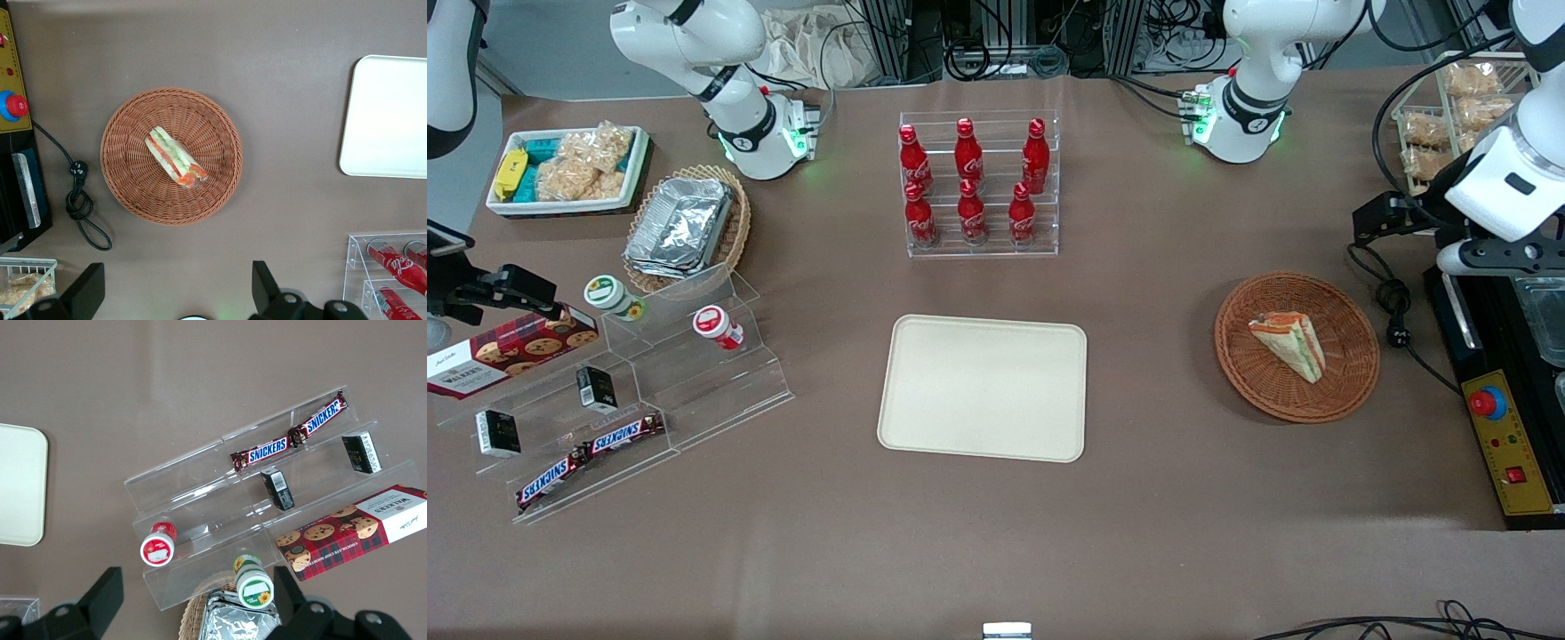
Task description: Place sandwich from basket to tray
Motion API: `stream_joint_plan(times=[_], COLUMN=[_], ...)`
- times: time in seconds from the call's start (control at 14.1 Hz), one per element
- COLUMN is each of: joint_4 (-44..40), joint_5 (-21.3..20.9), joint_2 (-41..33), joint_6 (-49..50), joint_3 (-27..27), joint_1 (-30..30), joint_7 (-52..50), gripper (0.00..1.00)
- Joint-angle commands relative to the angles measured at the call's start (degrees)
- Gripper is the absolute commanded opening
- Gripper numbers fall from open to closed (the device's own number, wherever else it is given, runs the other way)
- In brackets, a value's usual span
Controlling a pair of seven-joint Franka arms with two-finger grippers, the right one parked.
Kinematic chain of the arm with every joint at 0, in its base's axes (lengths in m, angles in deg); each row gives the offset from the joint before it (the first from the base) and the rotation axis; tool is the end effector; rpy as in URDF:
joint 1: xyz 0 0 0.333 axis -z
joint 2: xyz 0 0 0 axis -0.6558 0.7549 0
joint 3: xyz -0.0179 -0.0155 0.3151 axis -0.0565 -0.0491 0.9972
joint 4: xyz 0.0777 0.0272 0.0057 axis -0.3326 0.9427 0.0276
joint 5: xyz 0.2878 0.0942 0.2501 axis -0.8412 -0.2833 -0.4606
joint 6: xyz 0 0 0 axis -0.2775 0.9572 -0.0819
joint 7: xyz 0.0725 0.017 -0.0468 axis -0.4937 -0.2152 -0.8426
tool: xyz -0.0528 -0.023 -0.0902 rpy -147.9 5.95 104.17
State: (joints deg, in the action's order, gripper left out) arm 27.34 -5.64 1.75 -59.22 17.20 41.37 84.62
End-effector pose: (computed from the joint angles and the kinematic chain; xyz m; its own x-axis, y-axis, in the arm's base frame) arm 0.5364 -0.0487 0.6158 0.9989 -0.0308 -0.0351 -0.0301 -0.9994 0.0197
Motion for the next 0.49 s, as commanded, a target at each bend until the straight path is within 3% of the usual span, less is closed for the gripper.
stream_joint_plan(times=[0.0, 0.21, 0.42], joint_4=[-1.7, -1.52, 1.54], joint_5=[-0.91, -0.38, 0.06], joint_2=[0.18, 0.44, 0.26], joint_6=[1.87, 2.14, 2.23], joint_3=[0.54, 0.8, 0.89], joint_1=[0.75, 0.4, 0.23], joint_7=[-0.57, -1.79, -10.66], gripper=[0.99, 0.99, 0.99])
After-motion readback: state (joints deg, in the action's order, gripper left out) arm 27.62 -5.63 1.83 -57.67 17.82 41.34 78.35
